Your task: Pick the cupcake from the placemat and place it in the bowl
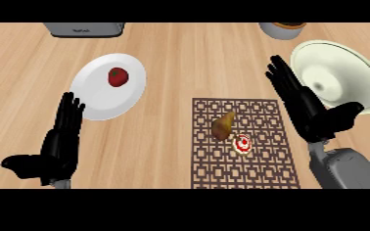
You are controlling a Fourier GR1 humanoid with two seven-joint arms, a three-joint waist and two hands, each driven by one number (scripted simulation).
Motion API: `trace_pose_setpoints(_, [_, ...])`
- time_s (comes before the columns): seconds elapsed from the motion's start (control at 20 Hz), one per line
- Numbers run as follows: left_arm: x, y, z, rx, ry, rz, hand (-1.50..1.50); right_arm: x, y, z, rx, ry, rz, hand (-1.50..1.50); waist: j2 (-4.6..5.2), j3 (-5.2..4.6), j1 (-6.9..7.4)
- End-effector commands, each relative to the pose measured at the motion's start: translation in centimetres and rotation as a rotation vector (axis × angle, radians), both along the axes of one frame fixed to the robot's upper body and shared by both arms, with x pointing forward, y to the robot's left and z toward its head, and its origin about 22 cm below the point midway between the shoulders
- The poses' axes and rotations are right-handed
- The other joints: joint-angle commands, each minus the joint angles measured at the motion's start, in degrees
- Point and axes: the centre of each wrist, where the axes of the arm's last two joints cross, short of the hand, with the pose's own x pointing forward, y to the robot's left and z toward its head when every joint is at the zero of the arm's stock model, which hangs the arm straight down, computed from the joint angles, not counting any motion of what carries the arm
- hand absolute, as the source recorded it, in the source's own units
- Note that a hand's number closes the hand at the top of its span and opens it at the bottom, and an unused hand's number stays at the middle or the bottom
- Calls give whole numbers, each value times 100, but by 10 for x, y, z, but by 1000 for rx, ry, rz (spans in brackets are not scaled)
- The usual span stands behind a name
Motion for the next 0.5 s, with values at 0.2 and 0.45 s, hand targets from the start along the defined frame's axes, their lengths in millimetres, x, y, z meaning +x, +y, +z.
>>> trace_pose_setpoints(0.2, [23,49,36,250,-16,42,0,-10,-25,73,-272,-410,-239,150,120,29,-348])
trace_pose_setpoints(0.45, [11,68,26,257,78,69,0,-42,-100,-11,-645,77,-655,-150,78,-29,-907])
